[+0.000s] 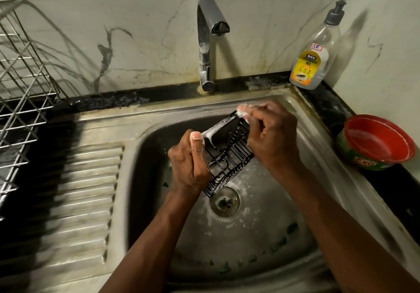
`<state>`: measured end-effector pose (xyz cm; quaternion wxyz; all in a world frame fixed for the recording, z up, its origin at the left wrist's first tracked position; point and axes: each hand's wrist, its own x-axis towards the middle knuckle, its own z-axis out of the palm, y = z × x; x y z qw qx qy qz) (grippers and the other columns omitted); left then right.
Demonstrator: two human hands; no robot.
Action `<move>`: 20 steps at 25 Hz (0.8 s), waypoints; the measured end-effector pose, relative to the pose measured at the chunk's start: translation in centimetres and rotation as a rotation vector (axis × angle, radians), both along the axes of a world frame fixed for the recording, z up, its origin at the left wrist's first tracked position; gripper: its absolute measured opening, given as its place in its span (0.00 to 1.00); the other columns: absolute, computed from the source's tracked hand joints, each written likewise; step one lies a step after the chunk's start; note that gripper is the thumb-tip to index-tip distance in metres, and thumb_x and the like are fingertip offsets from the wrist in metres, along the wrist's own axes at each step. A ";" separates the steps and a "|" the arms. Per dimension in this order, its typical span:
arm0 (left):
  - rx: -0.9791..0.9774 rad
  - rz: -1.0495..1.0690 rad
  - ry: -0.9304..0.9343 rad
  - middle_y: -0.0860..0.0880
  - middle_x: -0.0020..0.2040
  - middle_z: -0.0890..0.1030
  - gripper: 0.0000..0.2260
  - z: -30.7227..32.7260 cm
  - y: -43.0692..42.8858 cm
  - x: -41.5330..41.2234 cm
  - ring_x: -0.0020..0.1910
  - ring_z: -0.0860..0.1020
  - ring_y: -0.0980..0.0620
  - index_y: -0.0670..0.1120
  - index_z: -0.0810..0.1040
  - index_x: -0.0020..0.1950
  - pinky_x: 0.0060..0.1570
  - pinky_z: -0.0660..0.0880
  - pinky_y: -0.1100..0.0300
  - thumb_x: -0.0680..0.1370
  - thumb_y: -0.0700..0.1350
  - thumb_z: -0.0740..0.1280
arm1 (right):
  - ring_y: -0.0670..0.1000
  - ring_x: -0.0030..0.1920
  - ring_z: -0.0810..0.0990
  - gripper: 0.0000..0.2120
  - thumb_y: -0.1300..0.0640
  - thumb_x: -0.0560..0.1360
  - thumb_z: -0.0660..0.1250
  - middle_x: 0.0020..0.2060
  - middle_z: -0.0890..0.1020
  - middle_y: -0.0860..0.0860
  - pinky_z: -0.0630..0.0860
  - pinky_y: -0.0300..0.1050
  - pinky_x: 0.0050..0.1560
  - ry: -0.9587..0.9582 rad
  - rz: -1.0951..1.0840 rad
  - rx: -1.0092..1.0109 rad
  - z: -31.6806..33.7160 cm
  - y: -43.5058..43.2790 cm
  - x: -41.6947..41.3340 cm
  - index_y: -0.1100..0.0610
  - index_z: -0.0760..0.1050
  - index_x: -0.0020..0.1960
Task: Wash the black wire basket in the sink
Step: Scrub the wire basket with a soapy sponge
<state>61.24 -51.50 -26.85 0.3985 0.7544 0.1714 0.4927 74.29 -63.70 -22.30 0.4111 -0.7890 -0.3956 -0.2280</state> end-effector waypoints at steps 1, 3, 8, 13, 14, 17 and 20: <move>-0.005 0.022 0.005 0.44 0.25 0.66 0.19 -0.1 0.3 0.1 0.22 0.65 0.46 0.42 0.66 0.35 0.23 0.61 0.47 0.85 0.44 0.53 | 0.51 0.41 0.77 0.10 0.68 0.75 0.69 0.42 0.80 0.56 0.73 0.35 0.39 -0.041 0.083 -0.036 0.0 0.4 -0.8 0.61 0.84 0.54; -0.010 0.049 0.011 0.43 0.26 0.66 0.19 -0.3 0.9 -0.1 0.23 0.65 0.44 0.39 0.66 0.35 0.25 0.61 0.45 0.85 0.42 0.54 | 0.52 0.42 0.76 0.10 0.68 0.75 0.67 0.41 0.80 0.56 0.75 0.42 0.40 -0.118 0.273 -0.104 -0.1 0.9 -2.2 0.62 0.85 0.53; 0.001 0.018 0.014 0.47 0.26 0.66 0.20 0.0 1.0 -0.3 0.23 0.65 0.49 0.41 0.66 0.35 0.24 0.61 0.50 0.85 0.46 0.54 | 0.55 0.48 0.79 0.11 0.68 0.79 0.64 0.45 0.82 0.58 0.73 0.34 0.52 -0.168 0.276 -0.038 -0.1 0.1 0.2 0.65 0.85 0.52; 0.000 0.043 0.009 0.49 0.26 0.66 0.19 0.3 0.9 -0.3 0.24 0.63 0.53 0.41 0.67 0.35 0.25 0.60 0.55 0.85 0.44 0.54 | 0.57 0.48 0.79 0.12 0.73 0.74 0.68 0.44 0.82 0.57 0.77 0.43 0.51 -0.174 0.358 -0.100 0.1 0.2 -0.6 0.63 0.85 0.51; -0.003 0.054 0.006 0.47 0.26 0.66 0.19 0.1 1.0 -0.3 0.24 0.64 0.52 0.39 0.68 0.35 0.26 0.61 0.52 0.85 0.43 0.54 | 0.57 0.47 0.79 0.12 0.73 0.73 0.68 0.44 0.82 0.56 0.77 0.48 0.48 -0.160 0.426 -0.131 0.1 0.6 -1.8 0.63 0.85 0.51; -0.002 0.063 -0.005 0.47 0.27 0.68 0.17 -0.2 1.1 -0.2 0.25 0.65 0.51 0.38 0.69 0.36 0.26 0.62 0.52 0.85 0.38 0.55 | 0.56 0.44 0.79 0.09 0.71 0.73 0.72 0.41 0.83 0.55 0.77 0.50 0.43 -0.132 0.509 -0.105 -0.1 1.6 -3.9 0.62 0.85 0.49; 0.023 0.040 0.015 0.47 0.28 0.68 0.17 -0.1 0.4 0.0 0.25 0.65 0.52 0.38 0.69 0.37 0.26 0.61 0.55 0.85 0.40 0.54 | 0.53 0.46 0.83 0.07 0.71 0.73 0.74 0.44 0.86 0.54 0.80 0.48 0.47 -0.072 0.449 0.061 0.1 1.9 -3.7 0.64 0.86 0.49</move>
